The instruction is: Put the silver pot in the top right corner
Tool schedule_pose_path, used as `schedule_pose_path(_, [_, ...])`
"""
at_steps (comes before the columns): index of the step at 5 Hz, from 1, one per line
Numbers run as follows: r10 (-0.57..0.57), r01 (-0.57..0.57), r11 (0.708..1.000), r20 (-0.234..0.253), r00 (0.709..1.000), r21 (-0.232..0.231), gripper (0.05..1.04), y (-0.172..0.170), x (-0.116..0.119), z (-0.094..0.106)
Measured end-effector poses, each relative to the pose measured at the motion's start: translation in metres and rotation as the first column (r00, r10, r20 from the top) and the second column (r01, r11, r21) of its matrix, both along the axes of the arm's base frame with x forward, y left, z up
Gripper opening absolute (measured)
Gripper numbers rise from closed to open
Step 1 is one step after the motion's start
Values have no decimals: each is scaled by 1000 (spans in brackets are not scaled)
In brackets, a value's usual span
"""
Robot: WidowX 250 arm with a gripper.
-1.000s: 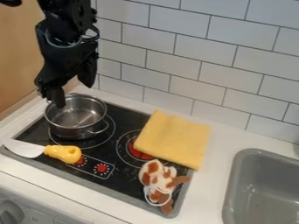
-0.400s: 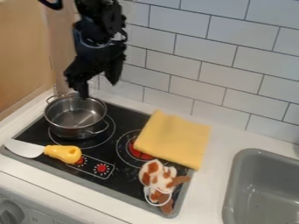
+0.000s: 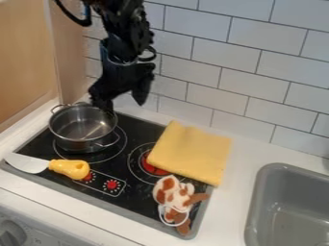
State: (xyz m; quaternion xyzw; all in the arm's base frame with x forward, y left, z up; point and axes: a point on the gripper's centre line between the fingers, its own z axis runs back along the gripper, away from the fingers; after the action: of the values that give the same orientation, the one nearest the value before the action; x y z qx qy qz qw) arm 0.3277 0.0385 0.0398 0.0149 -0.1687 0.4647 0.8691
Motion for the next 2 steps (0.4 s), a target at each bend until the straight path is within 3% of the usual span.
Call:
schedule_pose_path(1, [-13,13,1000,-54,998,14,999,2,-2,-8])
schedule_pose_path(2, [-14,15,1000,-80,997,1,999,0,-4,-15])
